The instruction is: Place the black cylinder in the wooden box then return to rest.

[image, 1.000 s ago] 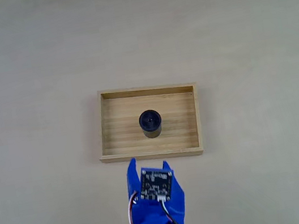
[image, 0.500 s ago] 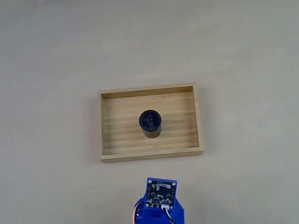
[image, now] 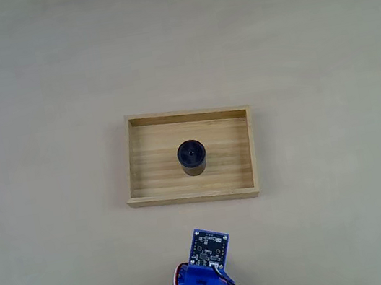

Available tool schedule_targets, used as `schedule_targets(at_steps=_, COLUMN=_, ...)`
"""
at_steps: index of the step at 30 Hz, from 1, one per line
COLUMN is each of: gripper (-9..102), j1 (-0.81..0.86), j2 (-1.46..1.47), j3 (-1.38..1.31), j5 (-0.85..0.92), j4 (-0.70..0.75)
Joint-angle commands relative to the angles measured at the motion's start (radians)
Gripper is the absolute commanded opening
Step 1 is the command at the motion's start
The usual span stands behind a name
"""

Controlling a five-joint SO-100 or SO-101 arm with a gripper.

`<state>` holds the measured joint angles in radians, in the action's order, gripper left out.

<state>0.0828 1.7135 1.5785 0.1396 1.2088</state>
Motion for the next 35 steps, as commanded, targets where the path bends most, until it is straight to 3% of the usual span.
schedule_targets(at_steps=1, gripper=0, j1=-0.018, j2=0.011, j3=0.032, j5=0.005, j4=0.021)
schedule_targets(at_steps=8, gripper=0, j1=-0.018, j2=0.011, j3=0.032, j5=-0.017, j4=0.147)
schedule_targets(at_steps=35, gripper=0, j1=0.000, j2=0.009, j3=0.031, j5=-0.011, j4=0.150)
